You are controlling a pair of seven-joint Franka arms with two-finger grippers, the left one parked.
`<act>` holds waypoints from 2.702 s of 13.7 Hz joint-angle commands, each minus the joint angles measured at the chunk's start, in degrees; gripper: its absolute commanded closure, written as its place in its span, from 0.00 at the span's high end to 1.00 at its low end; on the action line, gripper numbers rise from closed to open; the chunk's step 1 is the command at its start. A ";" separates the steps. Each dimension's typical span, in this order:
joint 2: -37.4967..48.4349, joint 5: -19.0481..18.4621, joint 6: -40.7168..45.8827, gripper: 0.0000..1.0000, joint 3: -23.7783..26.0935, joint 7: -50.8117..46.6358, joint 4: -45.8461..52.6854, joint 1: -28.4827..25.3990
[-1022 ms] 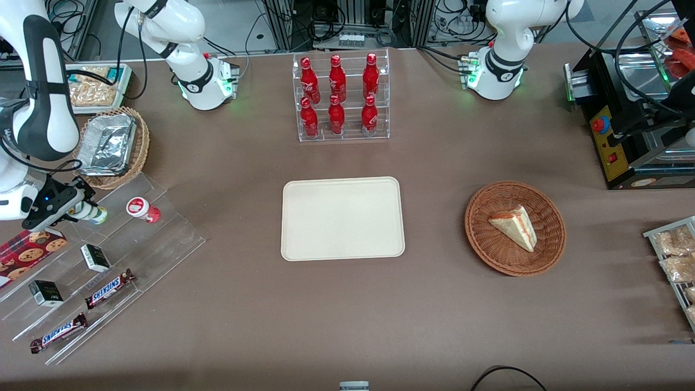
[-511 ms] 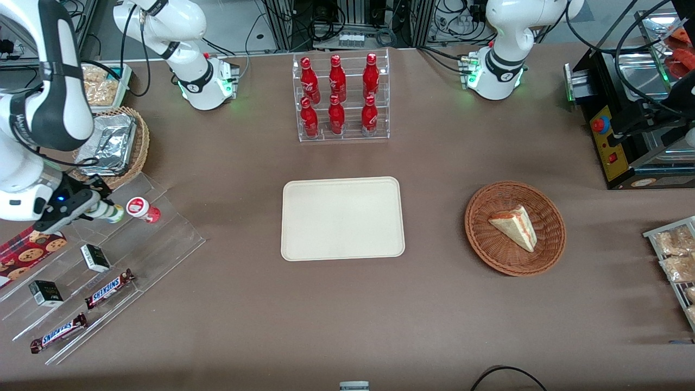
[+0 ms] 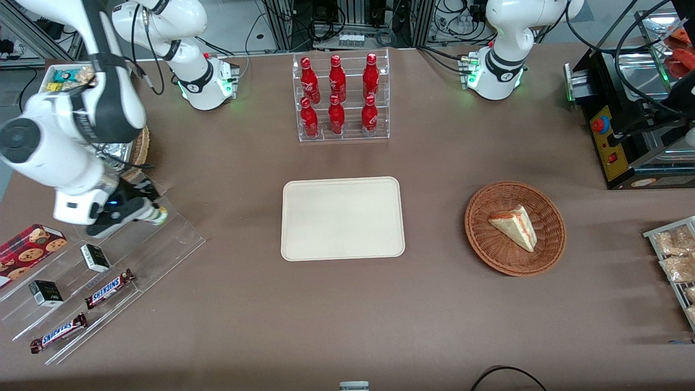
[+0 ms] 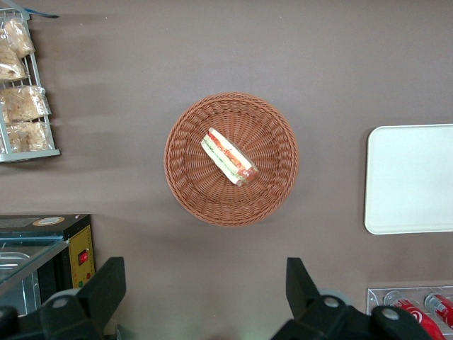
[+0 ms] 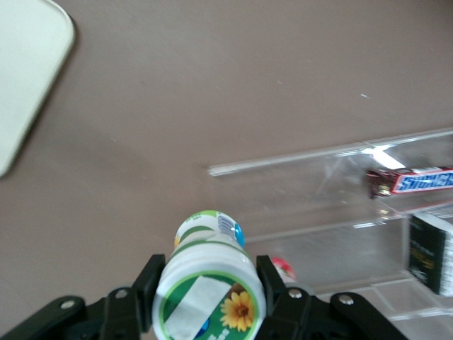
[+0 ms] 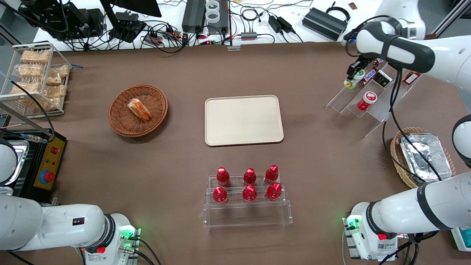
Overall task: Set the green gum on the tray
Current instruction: 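Lift the green gum bottle off the stand with the right gripper, then carry the green gum bottle over the cream tray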
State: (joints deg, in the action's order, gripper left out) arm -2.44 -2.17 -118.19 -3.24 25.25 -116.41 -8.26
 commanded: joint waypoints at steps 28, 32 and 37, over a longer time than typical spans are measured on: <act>-37.19 6.48 -6.08 0.00 -0.53 -70.51 30.72 -37.26; -39.30 6.22 -7.22 0.00 -0.53 -70.60 31.77 -37.53; -40.27 5.51 -8.63 0.35 -0.62 -70.51 31.77 -37.97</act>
State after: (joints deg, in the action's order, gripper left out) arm -41.24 3.30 -126.33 -3.22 -44.85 -86.87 -45.59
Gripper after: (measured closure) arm 0.414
